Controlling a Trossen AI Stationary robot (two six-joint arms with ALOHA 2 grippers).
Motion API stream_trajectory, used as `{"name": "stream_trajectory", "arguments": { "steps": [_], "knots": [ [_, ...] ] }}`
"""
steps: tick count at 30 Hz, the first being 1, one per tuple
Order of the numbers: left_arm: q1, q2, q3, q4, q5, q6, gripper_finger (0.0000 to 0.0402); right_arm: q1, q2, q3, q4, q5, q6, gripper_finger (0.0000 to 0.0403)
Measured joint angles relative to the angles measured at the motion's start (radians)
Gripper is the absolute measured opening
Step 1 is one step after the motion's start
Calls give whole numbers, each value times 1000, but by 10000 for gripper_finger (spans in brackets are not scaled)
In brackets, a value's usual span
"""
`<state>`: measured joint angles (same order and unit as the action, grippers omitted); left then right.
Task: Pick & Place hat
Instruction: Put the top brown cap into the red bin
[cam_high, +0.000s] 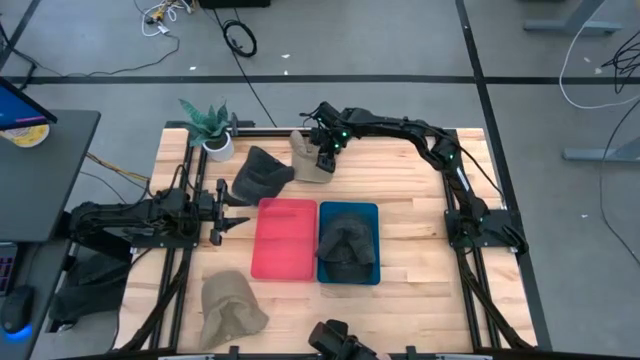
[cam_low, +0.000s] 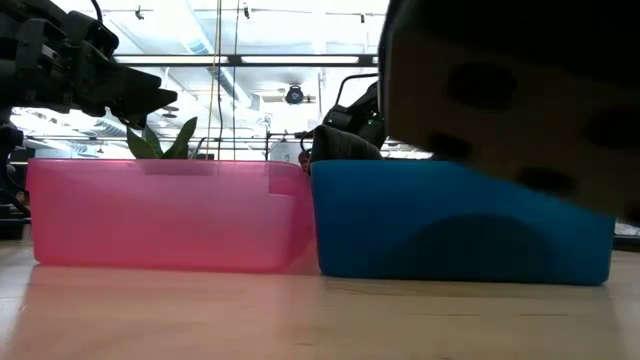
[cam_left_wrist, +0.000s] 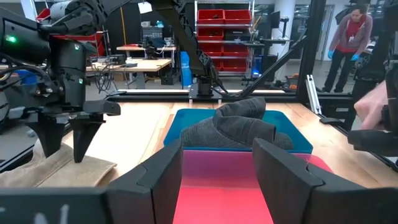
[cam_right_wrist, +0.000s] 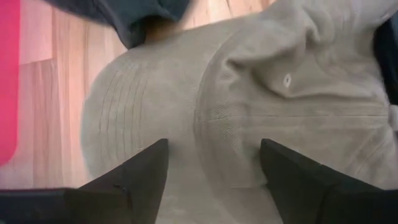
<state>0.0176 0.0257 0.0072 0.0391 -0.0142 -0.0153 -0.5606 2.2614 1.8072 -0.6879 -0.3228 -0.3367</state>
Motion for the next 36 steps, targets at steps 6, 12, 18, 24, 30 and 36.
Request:
{"name": "stream_trajectory", "arguments": {
  "steps": [6, 12, 18, 24, 30, 36],
  "knots": [
    [0, 0, 0, 0, 0, 0, 197, 2, 6, 0, 9, 8, 14, 175],
    [0, 0, 0, 0, 0, 0, 197, 2, 6, 0, 24, 15, 17, 31],
    [0, 0, 0, 0, 0, 0, 197, -5, -3, 0, 14, 44, 53, 9],
    [0, 0, 0, 0, 0, 0, 197, 21, -82, -2, -42, 198, 30, 4],
    [0, 0, 0, 0, 0, 0, 197, 86, -221, -2, -87, 269, 69, 2],
    [0, 0, 0, 0, 0, 0, 197, 227, -324, -1, -94, 264, 114, 1]
  ]
}}
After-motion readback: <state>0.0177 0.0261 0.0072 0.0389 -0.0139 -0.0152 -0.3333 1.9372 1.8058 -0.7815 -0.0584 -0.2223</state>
